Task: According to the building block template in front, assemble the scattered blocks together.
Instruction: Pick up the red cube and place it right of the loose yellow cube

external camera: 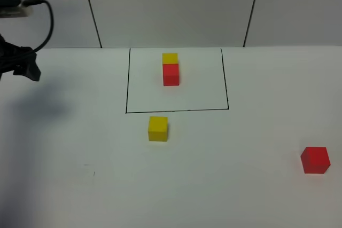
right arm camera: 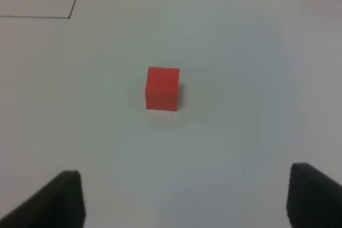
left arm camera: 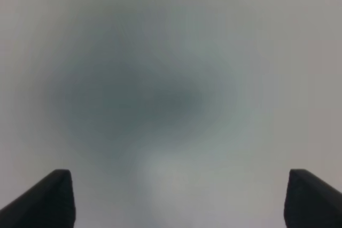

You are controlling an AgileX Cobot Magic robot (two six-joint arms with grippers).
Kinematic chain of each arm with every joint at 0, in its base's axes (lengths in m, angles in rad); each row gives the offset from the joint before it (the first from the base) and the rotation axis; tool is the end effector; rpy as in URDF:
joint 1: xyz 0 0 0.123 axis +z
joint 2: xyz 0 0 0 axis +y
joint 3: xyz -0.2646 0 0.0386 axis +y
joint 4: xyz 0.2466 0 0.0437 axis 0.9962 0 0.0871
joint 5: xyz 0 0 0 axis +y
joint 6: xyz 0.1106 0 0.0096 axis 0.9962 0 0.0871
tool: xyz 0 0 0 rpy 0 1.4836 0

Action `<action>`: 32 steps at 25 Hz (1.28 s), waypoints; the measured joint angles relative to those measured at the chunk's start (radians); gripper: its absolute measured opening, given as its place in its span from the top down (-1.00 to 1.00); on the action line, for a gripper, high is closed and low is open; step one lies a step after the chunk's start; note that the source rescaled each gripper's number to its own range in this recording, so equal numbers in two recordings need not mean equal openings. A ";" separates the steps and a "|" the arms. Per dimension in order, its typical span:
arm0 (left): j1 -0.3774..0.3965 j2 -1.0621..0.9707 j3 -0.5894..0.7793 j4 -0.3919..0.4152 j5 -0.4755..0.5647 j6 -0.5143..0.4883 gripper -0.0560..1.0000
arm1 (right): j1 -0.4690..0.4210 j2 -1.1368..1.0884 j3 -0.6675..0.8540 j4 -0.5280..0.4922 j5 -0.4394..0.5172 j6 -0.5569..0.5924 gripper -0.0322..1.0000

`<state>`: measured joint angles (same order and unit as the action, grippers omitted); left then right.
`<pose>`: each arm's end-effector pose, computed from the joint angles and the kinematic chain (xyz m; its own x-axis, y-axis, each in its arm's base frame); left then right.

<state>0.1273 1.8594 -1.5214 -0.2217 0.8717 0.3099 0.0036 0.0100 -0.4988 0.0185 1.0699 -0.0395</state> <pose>0.4071 0.0333 0.2271 -0.8848 0.0508 -0.4632 0.0964 0.9925 -0.0753 0.0307 0.0019 0.2659 -0.4732 -0.0323 -0.8803 -0.0324 0.9993 -0.0193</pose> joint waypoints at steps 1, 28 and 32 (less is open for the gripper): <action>0.013 -0.032 0.050 0.000 -0.040 -0.004 -0.82 | 0.000 0.000 0.000 0.000 0.000 0.000 -0.22; 0.007 -1.357 0.767 0.020 -0.003 -0.083 -0.73 | 0.000 0.000 0.000 0.000 0.000 0.000 -0.22; 0.007 -1.495 0.853 0.019 0.050 -0.083 -0.68 | 0.000 0.000 0.000 0.000 0.000 0.000 -0.22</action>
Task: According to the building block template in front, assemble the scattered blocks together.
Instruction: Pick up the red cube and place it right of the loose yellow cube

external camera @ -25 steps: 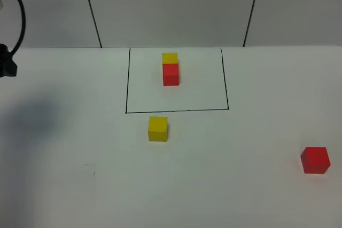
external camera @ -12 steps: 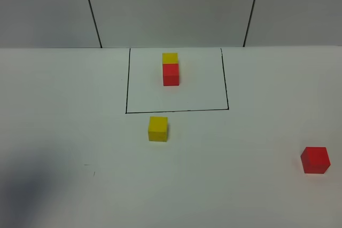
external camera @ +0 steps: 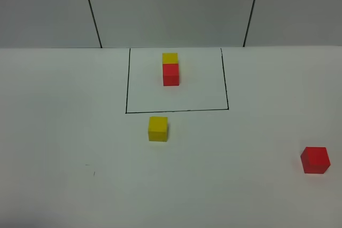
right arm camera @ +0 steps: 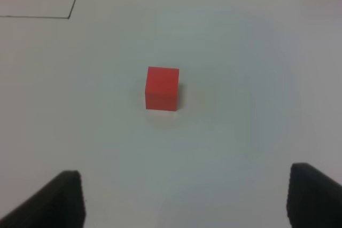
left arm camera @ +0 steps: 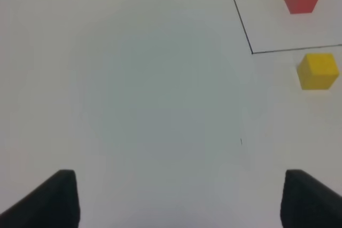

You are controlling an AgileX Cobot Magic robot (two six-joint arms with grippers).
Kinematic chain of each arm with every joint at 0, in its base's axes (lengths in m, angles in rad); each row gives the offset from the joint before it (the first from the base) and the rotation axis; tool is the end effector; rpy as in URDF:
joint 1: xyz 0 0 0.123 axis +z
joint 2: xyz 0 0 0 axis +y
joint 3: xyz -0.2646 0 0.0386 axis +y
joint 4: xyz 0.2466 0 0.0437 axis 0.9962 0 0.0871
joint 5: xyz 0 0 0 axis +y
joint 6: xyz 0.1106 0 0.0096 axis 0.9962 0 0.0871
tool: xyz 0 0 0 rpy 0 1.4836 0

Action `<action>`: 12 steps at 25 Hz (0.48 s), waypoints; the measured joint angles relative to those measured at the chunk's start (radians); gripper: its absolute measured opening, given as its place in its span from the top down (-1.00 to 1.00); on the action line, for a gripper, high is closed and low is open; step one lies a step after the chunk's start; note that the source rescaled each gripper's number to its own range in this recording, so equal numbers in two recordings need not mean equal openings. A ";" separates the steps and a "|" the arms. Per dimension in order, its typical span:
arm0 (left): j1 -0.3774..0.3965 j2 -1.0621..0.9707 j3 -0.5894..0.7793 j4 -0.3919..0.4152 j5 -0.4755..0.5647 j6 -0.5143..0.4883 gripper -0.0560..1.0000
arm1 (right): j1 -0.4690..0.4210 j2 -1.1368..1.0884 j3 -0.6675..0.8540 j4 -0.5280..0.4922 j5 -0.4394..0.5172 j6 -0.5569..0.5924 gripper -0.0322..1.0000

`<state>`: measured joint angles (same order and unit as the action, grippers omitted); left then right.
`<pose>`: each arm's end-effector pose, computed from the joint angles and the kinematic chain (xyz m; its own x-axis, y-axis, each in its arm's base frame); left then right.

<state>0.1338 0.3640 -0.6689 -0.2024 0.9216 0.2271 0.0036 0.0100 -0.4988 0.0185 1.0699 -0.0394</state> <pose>0.0853 -0.0065 0.3145 -0.4888 0.0373 -0.8716 0.0570 0.9983 0.0108 0.0307 0.0019 0.2659 -0.4732 -0.0322 -0.8803 -0.0323 0.9993 -0.0192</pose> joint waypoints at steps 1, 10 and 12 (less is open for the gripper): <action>0.000 -0.027 0.015 0.000 0.015 0.000 -0.68 | 0.000 0.000 0.000 0.000 0.000 0.000 -0.22; -0.057 -0.220 0.087 -0.021 0.127 0.001 -0.63 | 0.000 0.000 0.000 0.000 0.000 0.001 -0.22; -0.061 -0.240 0.101 -0.020 0.157 0.001 -0.59 | 0.000 0.000 0.000 0.000 0.000 0.001 -0.22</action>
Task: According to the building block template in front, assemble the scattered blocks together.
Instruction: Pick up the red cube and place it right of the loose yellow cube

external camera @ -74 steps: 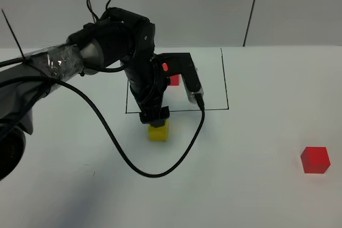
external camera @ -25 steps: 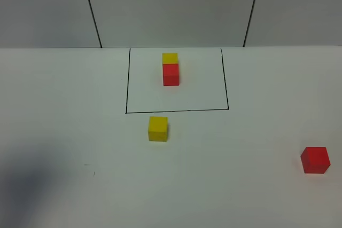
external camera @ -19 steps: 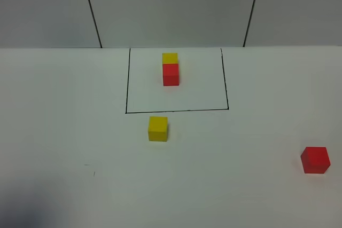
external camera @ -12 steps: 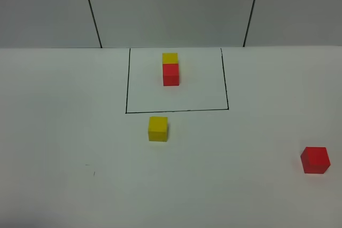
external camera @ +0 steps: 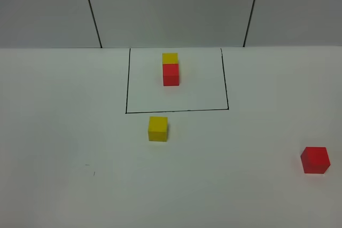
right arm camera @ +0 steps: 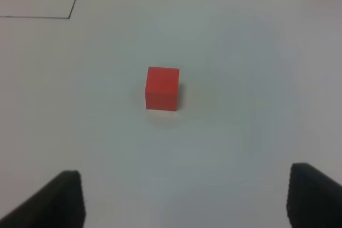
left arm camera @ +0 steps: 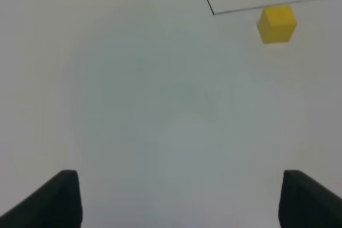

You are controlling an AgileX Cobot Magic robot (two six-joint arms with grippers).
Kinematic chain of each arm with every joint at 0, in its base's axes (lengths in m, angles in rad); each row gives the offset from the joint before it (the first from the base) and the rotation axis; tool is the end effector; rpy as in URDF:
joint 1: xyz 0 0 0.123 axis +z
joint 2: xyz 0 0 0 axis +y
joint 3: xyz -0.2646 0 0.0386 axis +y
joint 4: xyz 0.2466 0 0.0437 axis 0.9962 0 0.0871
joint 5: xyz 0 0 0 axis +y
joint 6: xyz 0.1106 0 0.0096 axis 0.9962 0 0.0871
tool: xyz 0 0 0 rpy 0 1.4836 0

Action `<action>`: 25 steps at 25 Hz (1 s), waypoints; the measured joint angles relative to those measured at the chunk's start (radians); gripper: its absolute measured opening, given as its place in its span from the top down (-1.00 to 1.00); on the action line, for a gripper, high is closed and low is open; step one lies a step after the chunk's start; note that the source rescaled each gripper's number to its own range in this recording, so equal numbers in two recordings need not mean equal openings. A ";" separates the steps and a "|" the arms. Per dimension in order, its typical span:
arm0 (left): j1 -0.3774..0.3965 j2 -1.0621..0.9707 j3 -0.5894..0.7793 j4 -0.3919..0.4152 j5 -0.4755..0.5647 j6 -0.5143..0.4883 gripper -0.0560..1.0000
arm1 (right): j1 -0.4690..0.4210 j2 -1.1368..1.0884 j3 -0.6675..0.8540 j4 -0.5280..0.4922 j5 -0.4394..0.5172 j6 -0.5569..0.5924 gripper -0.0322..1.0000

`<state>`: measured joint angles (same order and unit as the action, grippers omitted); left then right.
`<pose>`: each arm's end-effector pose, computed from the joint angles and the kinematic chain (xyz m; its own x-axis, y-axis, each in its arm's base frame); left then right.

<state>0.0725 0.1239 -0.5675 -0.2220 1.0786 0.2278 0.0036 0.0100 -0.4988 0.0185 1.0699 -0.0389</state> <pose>0.0412 -0.0186 0.2835 -0.4952 0.0833 -0.8648 0.1564 0.9877 0.0056 0.0307 0.0019 0.2659 -0.4732 -0.0317 -0.8804 -0.0321 0.9993 -0.0187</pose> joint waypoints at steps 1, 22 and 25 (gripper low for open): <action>0.000 -0.010 0.008 0.003 0.005 0.000 -0.56 | 0.000 0.000 0.000 0.000 0.000 -0.001 -0.22; -0.021 -0.129 0.060 0.076 -0.021 -0.059 0.80 | 0.000 0.000 0.000 0.000 0.000 0.002 -0.22; -0.030 -0.129 0.060 0.076 -0.021 -0.059 0.84 | 0.000 0.000 0.000 0.000 0.000 0.002 -0.22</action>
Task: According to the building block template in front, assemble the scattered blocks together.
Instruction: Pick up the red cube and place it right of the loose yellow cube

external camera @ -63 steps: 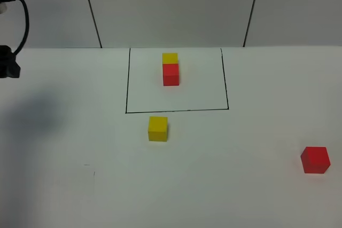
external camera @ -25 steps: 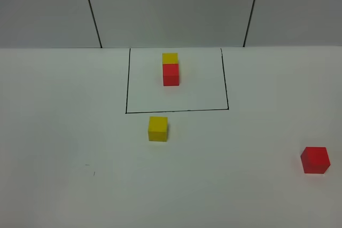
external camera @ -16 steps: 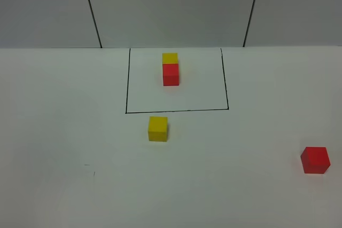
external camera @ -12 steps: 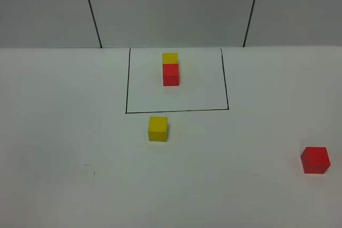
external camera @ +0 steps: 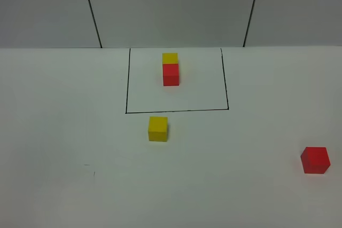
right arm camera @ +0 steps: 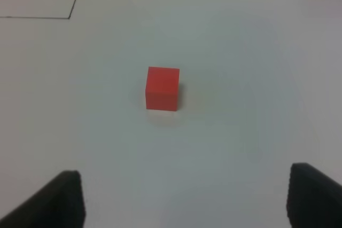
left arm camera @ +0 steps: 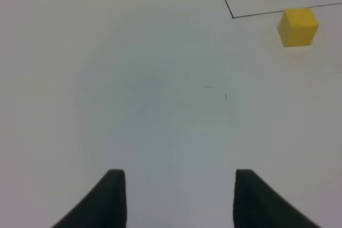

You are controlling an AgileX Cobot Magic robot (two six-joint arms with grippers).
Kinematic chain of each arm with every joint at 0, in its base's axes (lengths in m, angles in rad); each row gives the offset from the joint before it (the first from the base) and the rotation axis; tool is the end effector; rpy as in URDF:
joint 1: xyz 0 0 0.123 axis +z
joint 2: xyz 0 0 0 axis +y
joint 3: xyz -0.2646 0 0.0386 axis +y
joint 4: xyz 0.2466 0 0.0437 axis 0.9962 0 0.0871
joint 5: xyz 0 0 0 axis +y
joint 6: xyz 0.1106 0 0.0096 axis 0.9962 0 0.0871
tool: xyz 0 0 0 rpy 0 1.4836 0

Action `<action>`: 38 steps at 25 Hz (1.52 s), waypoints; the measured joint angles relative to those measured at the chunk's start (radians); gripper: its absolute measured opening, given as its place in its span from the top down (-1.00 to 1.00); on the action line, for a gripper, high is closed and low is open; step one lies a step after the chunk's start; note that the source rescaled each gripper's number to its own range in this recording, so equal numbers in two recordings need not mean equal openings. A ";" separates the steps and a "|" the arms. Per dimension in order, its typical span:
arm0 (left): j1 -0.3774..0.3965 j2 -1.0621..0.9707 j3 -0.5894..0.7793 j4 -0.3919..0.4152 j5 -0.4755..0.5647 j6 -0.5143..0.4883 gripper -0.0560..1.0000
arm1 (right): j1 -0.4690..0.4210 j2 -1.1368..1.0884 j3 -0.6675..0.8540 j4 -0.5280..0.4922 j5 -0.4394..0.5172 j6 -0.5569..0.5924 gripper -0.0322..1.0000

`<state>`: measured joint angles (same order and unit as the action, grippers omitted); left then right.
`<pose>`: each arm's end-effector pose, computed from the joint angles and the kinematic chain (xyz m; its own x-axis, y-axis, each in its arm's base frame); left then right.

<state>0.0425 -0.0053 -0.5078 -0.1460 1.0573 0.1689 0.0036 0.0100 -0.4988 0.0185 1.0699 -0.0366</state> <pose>0.0282 -0.0129 0.2711 -0.4278 0.0778 -0.9005 0.1136 0.9930 0.0318 0.0307 0.0019 0.2659 -0.4733 -0.0294 -0.8804 -0.0310 0.9994 -0.0167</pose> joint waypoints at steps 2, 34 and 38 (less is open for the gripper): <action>0.000 0.000 0.000 -0.001 0.000 0.000 0.86 | 0.000 0.000 0.000 0.000 0.000 0.000 -0.22; 0.000 0.000 0.000 0.041 -0.004 -0.104 0.86 | 0.000 0.000 0.000 0.000 0.000 0.001 -0.22; 0.000 0.000 0.000 0.041 -0.004 -0.104 0.86 | 0.000 0.000 0.000 0.000 0.000 0.001 -0.22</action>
<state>0.0425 -0.0053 -0.5078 -0.1048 1.0536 0.0647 0.0036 0.0100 -0.4988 0.0185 1.0699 -0.0358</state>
